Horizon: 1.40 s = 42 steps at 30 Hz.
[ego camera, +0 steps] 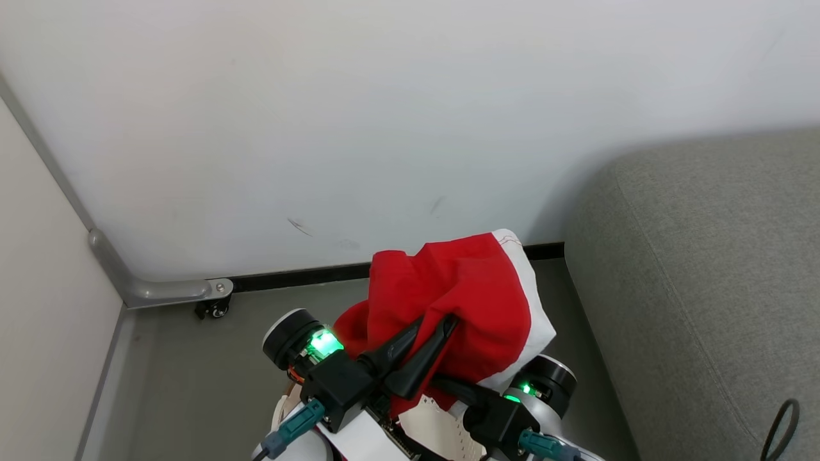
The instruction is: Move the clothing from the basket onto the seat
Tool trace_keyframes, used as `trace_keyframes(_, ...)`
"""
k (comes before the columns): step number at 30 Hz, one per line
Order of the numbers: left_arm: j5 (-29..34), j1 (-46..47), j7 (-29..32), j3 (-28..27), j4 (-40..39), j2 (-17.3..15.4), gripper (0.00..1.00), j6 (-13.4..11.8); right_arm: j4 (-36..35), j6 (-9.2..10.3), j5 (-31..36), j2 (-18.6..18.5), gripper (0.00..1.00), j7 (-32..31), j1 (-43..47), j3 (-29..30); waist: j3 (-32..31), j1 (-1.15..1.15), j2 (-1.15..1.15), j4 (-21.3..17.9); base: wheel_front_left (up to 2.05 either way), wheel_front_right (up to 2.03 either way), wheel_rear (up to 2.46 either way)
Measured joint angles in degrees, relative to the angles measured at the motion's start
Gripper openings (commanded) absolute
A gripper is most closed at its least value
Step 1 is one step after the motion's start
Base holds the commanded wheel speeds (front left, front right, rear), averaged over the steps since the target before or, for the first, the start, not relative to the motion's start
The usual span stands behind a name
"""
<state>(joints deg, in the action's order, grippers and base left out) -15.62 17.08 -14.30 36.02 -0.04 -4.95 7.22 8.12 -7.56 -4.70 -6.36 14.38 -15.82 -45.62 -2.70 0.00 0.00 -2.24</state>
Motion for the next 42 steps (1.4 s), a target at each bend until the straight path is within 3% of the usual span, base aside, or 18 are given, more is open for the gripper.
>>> trace_keyframes(5, -0.3, 0.0, 0.0, -0.2, 0.0, -0.1, 0.00, 0.0, 0.7, 0.00, 0.4, 0.3, 1.00, 0.0, 0.0, 0.9, -0.1, 0.00, 0.00, 0.0, 0.00, 0.00, 0.00)
trace_keyframes(19, -1.5, 0.0, 0.0, 1.9, 0.2, -0.1, 0.00, 0.0, 1.9, 0.00, 3.4, 2.5, 1.00, 0.0, 0.1, 12.9, -0.1, 0.00, 0.00, 0.0, 0.00, 0.00, 0.00)
trace_keyframes(25, -2.0, 0.0, 0.0, 2.1, 0.4, -0.2, 0.00, 0.0, 3.3, 0.00, 4.4, 2.8, 1.00, 0.0, 0.5, 14.9, -0.2, 0.00, 0.00, 0.4, 0.00, 0.00, 0.00)
trace_keyframes(26, -2.0, 0.0, 0.0, 2.1, 0.4, -0.2, 0.00, 0.0, 3.5, 0.00, 4.4, 2.8, 0.44, 0.0, 0.6, 15.3, -0.2, 0.00, 0.00, 0.5, 0.00, 0.00, 0.00)
trace_keyframes(27, -2.0, 0.0, 0.0, 2.2, 0.4, -0.3, 0.00, 0.0, 3.6, 0.00, 4.4, 2.9, 0.00, 0.0, 0.8, 15.8, -0.2, 0.00, 0.00, 0.5, 0.00, 0.00, 0.00)
trace_keyframes(34, -2.5, 0.0, 0.0, 2.4, 0.4, -0.3, 0.00, 0.0, 3.1, 0.00, 4.2, 2.9, 0.00, 0.0, 1.9, 18.2, -0.4, 0.00, 0.00, 0.7, 0.00, 0.00, 0.00)
trace_keyframes(42, -3.0, 0.0, 0.0, 2.3, 0.8, -0.4, 0.00, 0.0, -0.5, 0.00, -2.4, 3.0, 0.00, 0.0, 3.5, 21.5, -0.6, 0.00, 0.00, 0.5, 0.00, 0.00, 0.00)
